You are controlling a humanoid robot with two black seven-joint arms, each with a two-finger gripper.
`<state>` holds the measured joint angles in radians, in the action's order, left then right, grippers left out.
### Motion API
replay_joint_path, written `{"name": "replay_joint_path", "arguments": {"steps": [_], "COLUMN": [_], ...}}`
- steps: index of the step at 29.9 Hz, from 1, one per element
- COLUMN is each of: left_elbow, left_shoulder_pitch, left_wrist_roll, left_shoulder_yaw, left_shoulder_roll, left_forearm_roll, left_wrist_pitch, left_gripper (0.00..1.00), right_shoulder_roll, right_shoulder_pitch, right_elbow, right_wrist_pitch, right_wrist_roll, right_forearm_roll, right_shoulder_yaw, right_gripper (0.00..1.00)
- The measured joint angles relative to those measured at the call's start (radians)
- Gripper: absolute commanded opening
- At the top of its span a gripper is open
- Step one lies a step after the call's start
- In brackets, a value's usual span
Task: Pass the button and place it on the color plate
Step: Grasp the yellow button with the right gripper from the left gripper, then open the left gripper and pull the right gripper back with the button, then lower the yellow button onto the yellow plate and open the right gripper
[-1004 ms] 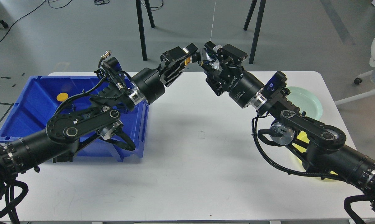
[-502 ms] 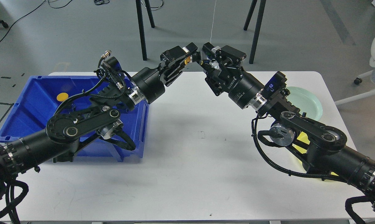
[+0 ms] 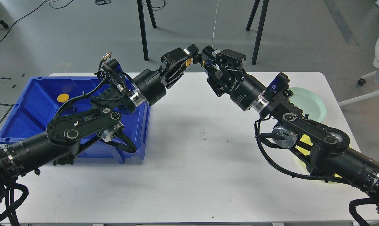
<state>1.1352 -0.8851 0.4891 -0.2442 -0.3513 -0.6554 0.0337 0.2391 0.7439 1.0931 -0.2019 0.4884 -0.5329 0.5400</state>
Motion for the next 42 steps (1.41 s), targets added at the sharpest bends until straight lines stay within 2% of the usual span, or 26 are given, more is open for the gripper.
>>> {"name": "replay_joint_path", "arguments": {"steps": [2,5,12,15,23,29,35,42], "left_elbow": [0.000,0.000,0.000,0.000,0.000,0.000,0.004,0.010], "left_shoulder_pitch": [0.000,0.000,0.000,0.001,0.024,0.034,0.037,0.038], "left_wrist_roll": [0.000,0.000,0.000,0.000,-0.001,-0.001,-0.001,-0.001], "left_shoulder_yaw": [0.000,-0.001,-0.001,-0.002,-0.031,-0.045,-0.046,-0.046], "left_shoulder_roll": [0.001,0.003,0.003,0.003,0.002,0.003,0.004,0.005], "left_forearm_roll": [0.000,0.001,0.002,0.004,0.010,0.010,0.010,0.010], "left_wrist_pitch": [0.001,0.001,0.002,0.002,0.001,0.000,0.000,0.000], "left_gripper": [0.79,0.82,0.84,0.85,0.86,0.87,0.87,0.87], "right_shoulder_roll": [-0.001,0.000,0.012,0.067,0.286,0.360,0.359,0.320], "right_shoulder_pitch": [0.000,0.000,-0.012,-0.040,-0.359,-0.568,-0.671,-0.713], "right_elbow": [0.000,0.000,0.003,0.020,0.112,0.111,0.106,0.065], "right_wrist_pitch": [0.009,0.019,0.025,0.029,0.123,0.219,0.300,0.304], "right_wrist_roll": [0.000,0.000,0.000,0.000,0.001,0.001,0.000,0.000], "right_forearm_roll": [-0.002,-0.002,-0.003,-0.001,0.002,0.001,0.012,0.153], "right_shoulder_yaw": [-0.003,-0.007,0.002,0.032,0.289,0.341,0.343,0.341], "right_gripper": [0.01,0.01,0.01,0.01,0.01,0.01,0.01,0.01]}}
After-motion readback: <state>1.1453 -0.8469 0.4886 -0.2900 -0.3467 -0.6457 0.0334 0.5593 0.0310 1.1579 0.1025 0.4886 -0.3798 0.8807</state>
